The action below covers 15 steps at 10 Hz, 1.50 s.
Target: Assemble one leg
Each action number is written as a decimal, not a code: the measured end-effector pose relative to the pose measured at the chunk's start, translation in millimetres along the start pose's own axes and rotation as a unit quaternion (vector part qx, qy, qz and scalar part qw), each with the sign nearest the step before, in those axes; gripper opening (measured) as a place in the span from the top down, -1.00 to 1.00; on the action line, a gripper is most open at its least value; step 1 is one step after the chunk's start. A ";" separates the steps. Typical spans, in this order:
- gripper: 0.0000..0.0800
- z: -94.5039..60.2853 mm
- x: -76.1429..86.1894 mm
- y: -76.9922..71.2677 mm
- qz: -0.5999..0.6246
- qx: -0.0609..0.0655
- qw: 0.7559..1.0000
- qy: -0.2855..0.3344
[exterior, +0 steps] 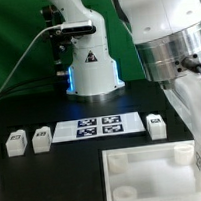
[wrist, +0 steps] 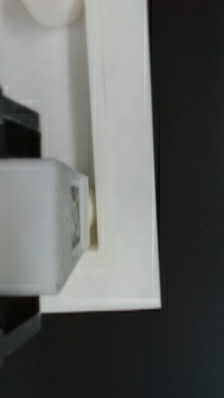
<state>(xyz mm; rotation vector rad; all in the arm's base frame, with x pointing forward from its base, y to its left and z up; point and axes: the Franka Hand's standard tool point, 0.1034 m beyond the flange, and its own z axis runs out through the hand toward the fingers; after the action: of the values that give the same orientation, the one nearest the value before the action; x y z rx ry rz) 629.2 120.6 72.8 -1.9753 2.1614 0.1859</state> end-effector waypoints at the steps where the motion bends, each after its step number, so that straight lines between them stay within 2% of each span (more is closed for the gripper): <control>1: 0.08 0.2 0.0 0.1 -0.019 0.000 1.000 0.000; 2: -0.27 1.2 0.4 0.7 -0.050 -0.001 0.999 0.001; 3: -0.27 4.5 2.1 3.1 -0.102 -0.004 0.995 0.002; 4: -0.56 5.1 3.5 2.5 -0.179 -0.006 0.984 0.002; 5: -0.60 4.6 3.4 1.1 -0.264 -0.008 0.965 0.006; 8: -0.62 4.5 4.1 0.8 -0.414 -0.010 0.910 0.009; 9: -0.62 4.3 4.5 0.8 -0.480 -0.015 0.877 0.014; 11: -0.62 1.7 3.5 -1.4 -0.640 -0.038 0.766 0.043; 12: -0.62 1.4 5.3 -2.1 -0.690 -0.043 0.721 0.044; 13: -0.62 1.8 6.7 -2.7 -0.722 -0.044 0.689 0.043; 14: -0.62 1.9 6.4 -2.6 -0.717 -0.043 0.694 0.043; 15: -0.40 1.9 6.6 -2.6 -0.717 -0.043 0.694 0.043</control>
Offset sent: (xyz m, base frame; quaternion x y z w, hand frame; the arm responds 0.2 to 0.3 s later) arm 0.0068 -0.0068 -0.0036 -0.0089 0.0124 -0.2988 0.9542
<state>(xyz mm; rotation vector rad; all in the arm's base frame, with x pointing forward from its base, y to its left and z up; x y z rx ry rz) 631.4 114.4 69.5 -3.0251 0.0911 -0.0841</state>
